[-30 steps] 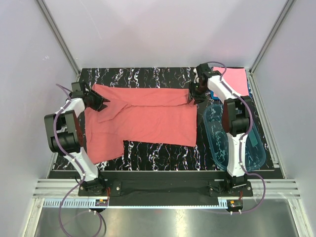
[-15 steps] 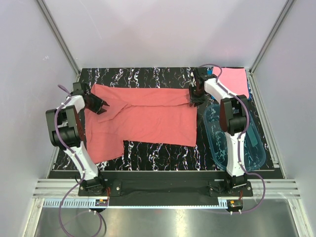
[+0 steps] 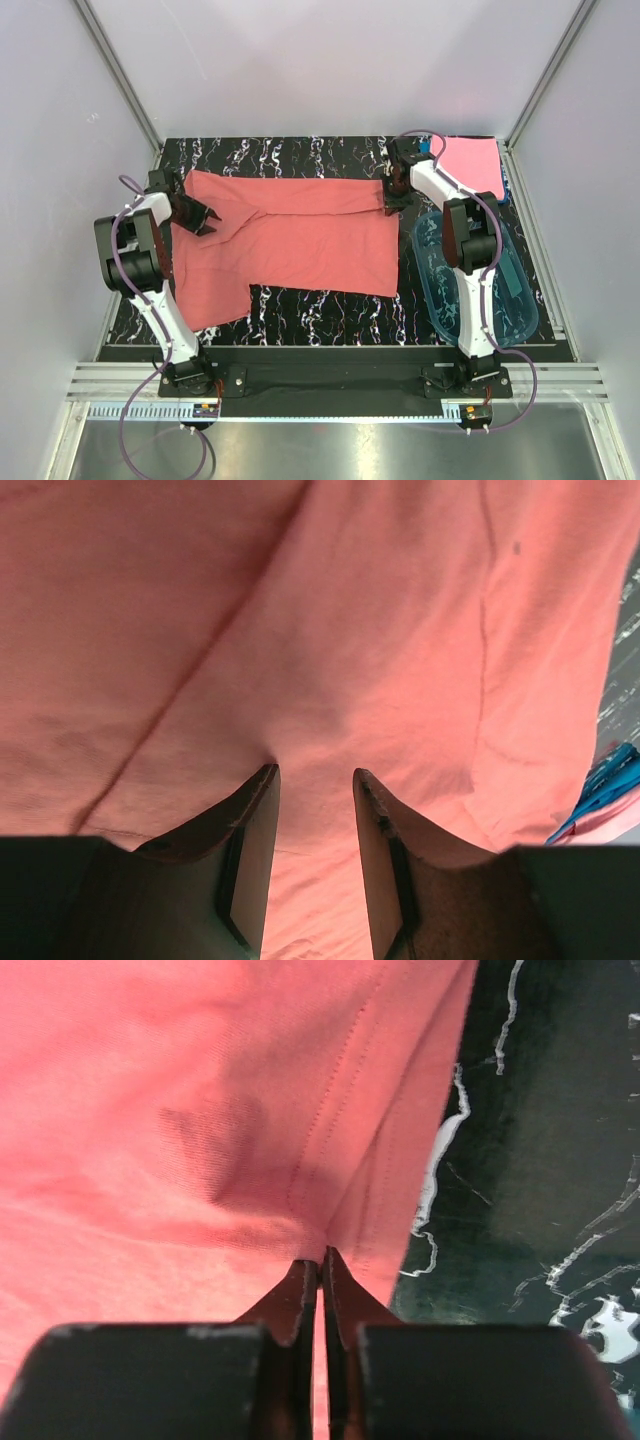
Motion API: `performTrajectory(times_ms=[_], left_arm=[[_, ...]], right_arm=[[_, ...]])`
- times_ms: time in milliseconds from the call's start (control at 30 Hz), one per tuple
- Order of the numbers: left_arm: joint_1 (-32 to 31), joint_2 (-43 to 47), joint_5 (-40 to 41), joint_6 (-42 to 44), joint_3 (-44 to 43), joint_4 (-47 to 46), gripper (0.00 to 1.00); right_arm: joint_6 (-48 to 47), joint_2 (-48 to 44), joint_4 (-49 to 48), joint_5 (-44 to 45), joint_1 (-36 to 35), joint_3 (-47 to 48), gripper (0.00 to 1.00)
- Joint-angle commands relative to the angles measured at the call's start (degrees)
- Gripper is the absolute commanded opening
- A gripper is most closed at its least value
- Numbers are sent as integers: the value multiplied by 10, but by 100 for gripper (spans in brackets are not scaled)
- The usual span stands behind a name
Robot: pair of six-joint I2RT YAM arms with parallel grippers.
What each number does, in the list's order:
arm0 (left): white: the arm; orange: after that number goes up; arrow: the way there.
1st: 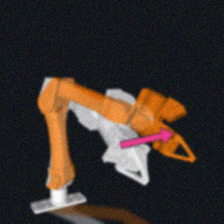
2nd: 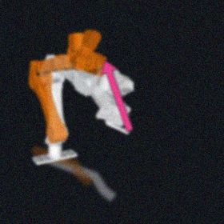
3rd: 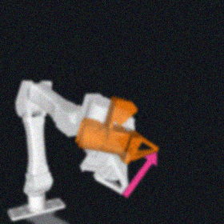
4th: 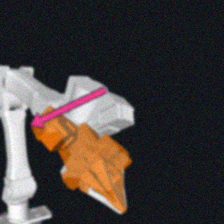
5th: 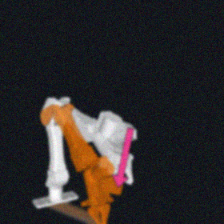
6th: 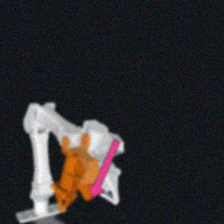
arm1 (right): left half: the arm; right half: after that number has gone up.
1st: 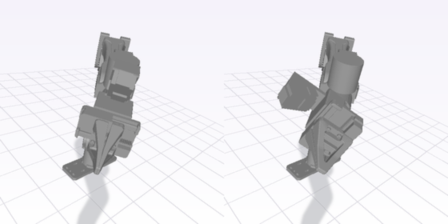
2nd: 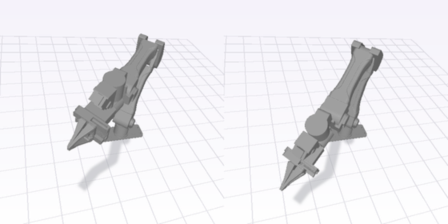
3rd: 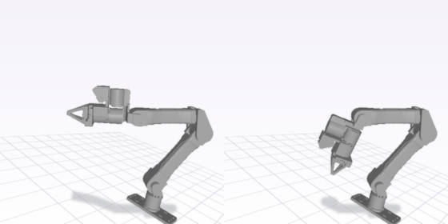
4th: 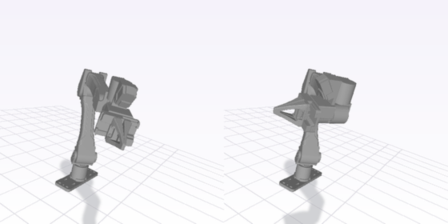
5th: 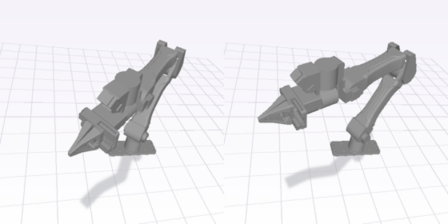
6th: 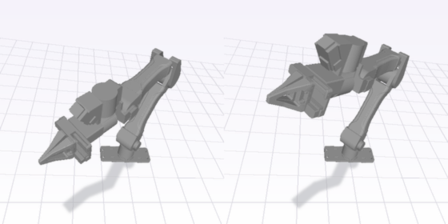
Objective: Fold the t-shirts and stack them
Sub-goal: Fold the tshirt
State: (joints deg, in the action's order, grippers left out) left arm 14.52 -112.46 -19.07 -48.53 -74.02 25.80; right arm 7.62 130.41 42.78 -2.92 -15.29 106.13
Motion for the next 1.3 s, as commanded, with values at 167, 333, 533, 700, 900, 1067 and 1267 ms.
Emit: performTrajectory(times_ms=[167,333,533,700,900,1067,1267], left_arm=[[13,-7,8,-11,-35,12,40],[15,-11,7,-13,-34,8,40],[20,-8,10,-8,-39,15,40],[27,-8,7,-9,-37,14,40],[28,-11,3,-12,-38,11,40],[29,-11,-1,-13,-39,11,40],[29,-10,-1,-11,-41,12,40]], right_arm=[[-38,-48,44,171,-27,51,0],[-71,-35,77,212,-62,89,0],[-41,-9,99,204,-98,66,4],[5,-35,82,160,-99,16,26],[101,-106,0,-1,-38,-52,54],[166,-100,-16,-71,-4,-30,53],[279,-100,-97,-79,37,-50,44]])
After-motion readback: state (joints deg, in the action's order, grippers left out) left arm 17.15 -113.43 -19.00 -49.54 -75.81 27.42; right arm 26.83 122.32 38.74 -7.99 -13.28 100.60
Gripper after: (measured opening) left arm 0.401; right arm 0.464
